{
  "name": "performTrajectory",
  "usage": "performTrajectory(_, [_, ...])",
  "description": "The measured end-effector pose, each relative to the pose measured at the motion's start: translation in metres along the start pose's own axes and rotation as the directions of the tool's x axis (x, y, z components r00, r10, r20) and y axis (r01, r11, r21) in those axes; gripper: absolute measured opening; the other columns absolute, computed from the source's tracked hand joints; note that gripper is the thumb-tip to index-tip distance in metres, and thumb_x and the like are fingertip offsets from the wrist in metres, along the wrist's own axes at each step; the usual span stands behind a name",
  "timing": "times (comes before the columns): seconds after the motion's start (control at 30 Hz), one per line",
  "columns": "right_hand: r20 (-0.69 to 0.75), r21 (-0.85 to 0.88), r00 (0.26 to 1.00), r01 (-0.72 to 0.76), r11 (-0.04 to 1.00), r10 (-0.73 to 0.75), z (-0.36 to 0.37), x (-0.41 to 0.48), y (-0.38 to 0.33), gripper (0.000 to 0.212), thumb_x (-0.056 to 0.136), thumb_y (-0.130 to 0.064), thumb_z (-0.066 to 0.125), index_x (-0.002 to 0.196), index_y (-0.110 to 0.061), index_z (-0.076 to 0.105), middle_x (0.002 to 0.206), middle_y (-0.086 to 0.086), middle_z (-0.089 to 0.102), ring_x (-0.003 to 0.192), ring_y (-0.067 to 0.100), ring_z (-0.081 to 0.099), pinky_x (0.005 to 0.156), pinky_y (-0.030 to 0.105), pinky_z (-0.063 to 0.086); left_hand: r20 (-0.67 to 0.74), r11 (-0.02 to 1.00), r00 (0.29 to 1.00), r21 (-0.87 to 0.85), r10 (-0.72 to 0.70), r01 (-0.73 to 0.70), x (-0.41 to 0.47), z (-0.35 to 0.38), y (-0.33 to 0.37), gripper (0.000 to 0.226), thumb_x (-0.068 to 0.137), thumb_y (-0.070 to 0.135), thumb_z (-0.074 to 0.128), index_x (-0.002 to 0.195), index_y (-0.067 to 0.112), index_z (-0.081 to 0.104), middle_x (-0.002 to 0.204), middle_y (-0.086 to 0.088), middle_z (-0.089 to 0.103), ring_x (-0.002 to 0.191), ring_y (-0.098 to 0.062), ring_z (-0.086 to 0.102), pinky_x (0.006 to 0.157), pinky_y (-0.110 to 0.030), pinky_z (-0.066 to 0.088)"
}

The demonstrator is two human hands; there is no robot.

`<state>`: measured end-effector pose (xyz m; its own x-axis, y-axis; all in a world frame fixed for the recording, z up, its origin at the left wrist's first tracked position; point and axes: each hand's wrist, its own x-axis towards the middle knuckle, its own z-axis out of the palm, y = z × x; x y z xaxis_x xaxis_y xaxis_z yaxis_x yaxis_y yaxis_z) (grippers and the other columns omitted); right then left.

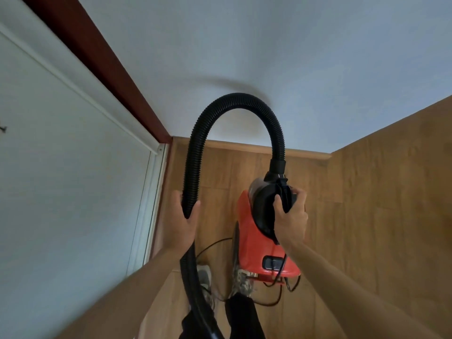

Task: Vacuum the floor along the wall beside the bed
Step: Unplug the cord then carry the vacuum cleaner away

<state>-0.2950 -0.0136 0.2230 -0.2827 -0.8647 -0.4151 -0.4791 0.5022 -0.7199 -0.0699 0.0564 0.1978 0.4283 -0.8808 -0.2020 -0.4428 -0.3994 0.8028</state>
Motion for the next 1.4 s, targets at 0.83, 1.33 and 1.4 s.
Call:
performTrajectory(0.83, [0.051, -0.007, 0.995, 0.087, 0.996, -0.087, 0.142, 0.129, 0.13, 0.025, 0.1, -0.032, 0.053, 0.121, -0.027, 0.04, 0.092, -0.017, 0.057, 0.088, 0.008, 0.061, 0.071, 0.03, 0.053, -0.027, 0.99, 0.99, 0.008, -0.141, 0.141, 0.091, 0.114, -0.176, 0.019, 0.101, 0.026, 0.057, 0.112, 0.026, 0.042, 0.104, -0.01, 0.063, 0.085, -0.023, 0.064, 0.061, -0.01, 0.05])
performTrajectory(1.33, [0.004, 0.005, 0.997, 0.073, 0.997, -0.073, 0.182, 0.142, 0.165, 0.028, 0.099, -0.036, 0.052, 0.122, -0.026, 0.04, 0.093, -0.016, 0.058, 0.092, 0.015, 0.063, 0.08, 0.045, 0.058, -0.069, 0.973, 0.972, 0.047, -0.224, 0.227, 0.109, 0.145, -0.213, 0.03, 0.102, 0.02, 0.055, 0.128, 0.008, 0.045, 0.103, 0.008, 0.054, 0.075, 0.016, 0.052, 0.062, 0.004, 0.039])
performTrajectory(1.4, [0.004, 0.003, 0.998, 0.069, 0.998, -0.069, 0.184, 0.141, 0.171, 0.026, 0.099, -0.037, 0.052, 0.121, -0.03, 0.039, 0.098, -0.012, 0.061, 0.098, 0.02, 0.062, 0.084, 0.049, 0.056, -0.052, 0.97, 0.97, 0.04, -0.238, 0.24, 0.112, 0.147, -0.218, 0.03, 0.102, 0.022, 0.054, 0.129, 0.011, 0.045, 0.105, 0.008, 0.055, 0.076, 0.01, 0.053, 0.062, 0.0, 0.041])
